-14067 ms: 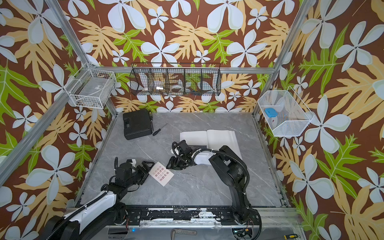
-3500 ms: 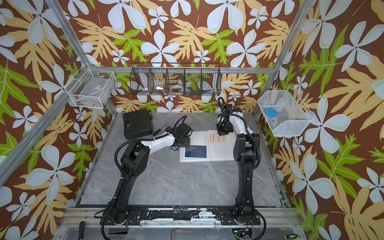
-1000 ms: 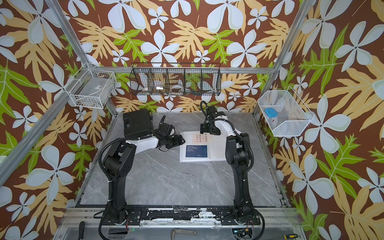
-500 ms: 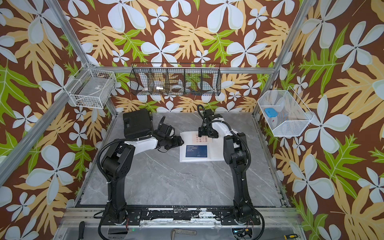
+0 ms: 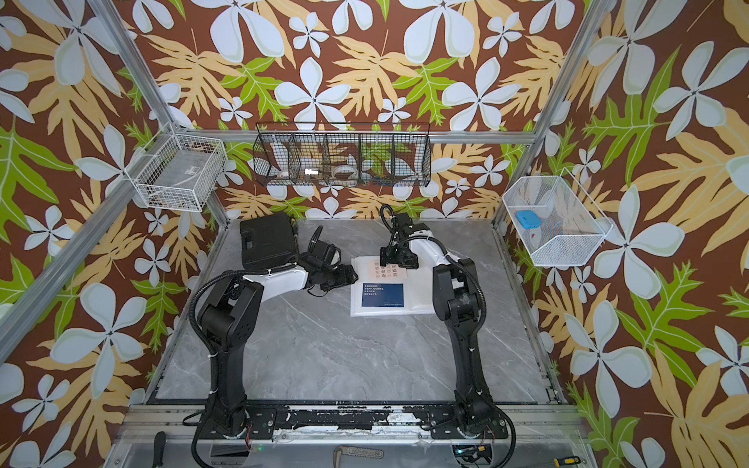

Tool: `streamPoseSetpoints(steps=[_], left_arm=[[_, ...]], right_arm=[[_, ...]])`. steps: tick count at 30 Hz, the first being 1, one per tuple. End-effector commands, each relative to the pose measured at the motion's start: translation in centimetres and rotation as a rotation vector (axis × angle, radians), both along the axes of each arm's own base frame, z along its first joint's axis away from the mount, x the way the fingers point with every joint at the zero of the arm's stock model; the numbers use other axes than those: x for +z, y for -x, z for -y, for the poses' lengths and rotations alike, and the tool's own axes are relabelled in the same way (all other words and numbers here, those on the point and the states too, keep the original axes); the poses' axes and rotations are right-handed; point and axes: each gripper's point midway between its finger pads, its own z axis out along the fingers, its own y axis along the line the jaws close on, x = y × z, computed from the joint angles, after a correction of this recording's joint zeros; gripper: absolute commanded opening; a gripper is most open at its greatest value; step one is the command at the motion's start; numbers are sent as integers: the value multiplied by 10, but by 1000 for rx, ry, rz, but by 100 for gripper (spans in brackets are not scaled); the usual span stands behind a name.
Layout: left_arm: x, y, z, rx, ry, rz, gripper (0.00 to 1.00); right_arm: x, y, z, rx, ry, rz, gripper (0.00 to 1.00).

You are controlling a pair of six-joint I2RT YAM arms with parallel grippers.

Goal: Place the photos into the photo albums
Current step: Insert the photo into the photo album.

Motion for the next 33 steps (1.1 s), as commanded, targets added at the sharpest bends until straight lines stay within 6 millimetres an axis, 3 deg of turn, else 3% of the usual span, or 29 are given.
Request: streamPoseSetpoints(steps=[1,15,20,26,33], left_arm=[[-3,2,0,-6,-1,-17,82],[2,0,5,-17,29,-2,83],[3,1,5,-13,40,3,84],[3,3,4,-8,42,3,84],[0,5,4,-10,41,-6,84]], right_arm=[[-6,6,-13,10,-70,-40,93],[3,7,-27,25,-135,-39,95],[-2,11,1,-4,-35,-40,96],[6,9,37,-12,61,-4,96],[-2,9,62,35,87,-8,96]])
